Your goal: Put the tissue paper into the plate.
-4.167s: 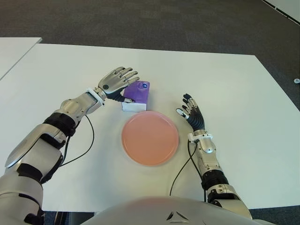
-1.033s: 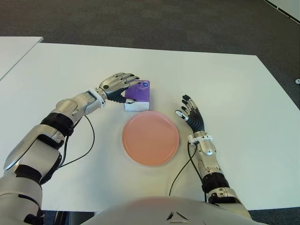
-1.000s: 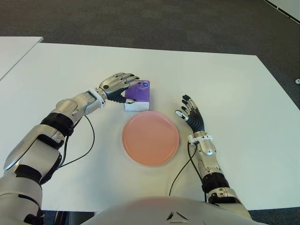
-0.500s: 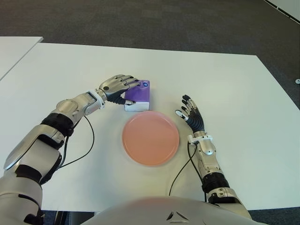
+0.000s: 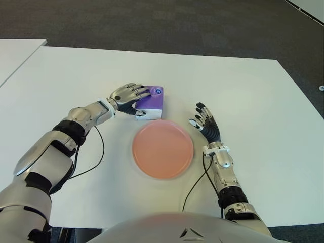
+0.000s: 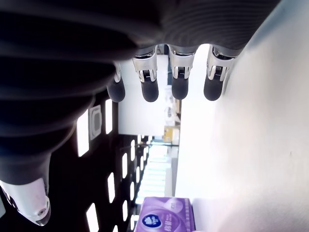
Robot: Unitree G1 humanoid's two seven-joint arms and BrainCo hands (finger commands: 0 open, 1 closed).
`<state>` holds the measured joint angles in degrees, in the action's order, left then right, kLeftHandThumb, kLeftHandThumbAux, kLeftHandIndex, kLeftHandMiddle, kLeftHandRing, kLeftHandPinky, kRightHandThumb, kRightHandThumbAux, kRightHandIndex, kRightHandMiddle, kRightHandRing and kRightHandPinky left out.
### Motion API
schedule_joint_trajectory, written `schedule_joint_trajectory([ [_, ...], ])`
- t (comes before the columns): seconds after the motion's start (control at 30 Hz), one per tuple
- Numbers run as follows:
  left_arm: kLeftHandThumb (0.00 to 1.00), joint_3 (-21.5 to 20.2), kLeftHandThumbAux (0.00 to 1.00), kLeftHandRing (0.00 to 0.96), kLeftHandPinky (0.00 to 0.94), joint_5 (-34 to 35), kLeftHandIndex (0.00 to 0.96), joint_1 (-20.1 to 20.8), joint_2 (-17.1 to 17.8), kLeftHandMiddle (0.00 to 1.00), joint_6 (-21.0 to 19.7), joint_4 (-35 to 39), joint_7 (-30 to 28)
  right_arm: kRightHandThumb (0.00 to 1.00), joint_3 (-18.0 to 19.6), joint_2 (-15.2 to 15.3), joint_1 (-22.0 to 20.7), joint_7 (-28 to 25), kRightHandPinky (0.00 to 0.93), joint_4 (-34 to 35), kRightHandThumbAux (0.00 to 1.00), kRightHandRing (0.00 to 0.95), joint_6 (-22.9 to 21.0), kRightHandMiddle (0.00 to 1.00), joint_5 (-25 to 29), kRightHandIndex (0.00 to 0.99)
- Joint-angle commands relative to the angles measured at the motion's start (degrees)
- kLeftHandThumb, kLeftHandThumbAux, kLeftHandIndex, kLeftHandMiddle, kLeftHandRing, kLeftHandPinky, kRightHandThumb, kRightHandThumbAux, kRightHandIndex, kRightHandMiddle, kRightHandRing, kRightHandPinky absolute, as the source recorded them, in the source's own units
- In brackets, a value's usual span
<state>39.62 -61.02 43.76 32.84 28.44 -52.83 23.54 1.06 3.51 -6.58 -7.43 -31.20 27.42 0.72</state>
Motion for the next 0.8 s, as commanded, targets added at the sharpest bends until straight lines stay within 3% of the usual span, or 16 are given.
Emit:
schedule_joint_trajectory([
  [0.03, 0.056, 3.1, 0.242, 0.000, 0.000, -2.8, 0.000, 0.8, -1.5, 0.000, -0.8, -2.9, 2.2, 0.000, -0.6, -1.1, 5.7, -0.5, 0.000, -3.9, 0.627, 0.000, -3.7, 0.023, 0.2, 0.000],
  [0.43, 0.034, 8.5, 0.241, 0.000, 0.000, -5.4, 0.000, 2.4, -4.0, 0.000, -2.8, -8.2, 7.4, 0.000, -0.8, -1.2, 6.2, -0.3, 0.000, -3.7, 0.624, 0.000, -3.8, 0.028, 0.0, 0.000],
  [0.8, 0.062, 10.9, 0.227, 0.000, 0.000, -5.4, 0.000, 2.8, -5.5, 0.000, -3.9, -9.7, 10.4, 0.000, -0.8, -1.3, 7.2, -0.3, 0.000, -2.9, 0.626, 0.000, -3.9, 0.028, 0.0, 0.000],
])
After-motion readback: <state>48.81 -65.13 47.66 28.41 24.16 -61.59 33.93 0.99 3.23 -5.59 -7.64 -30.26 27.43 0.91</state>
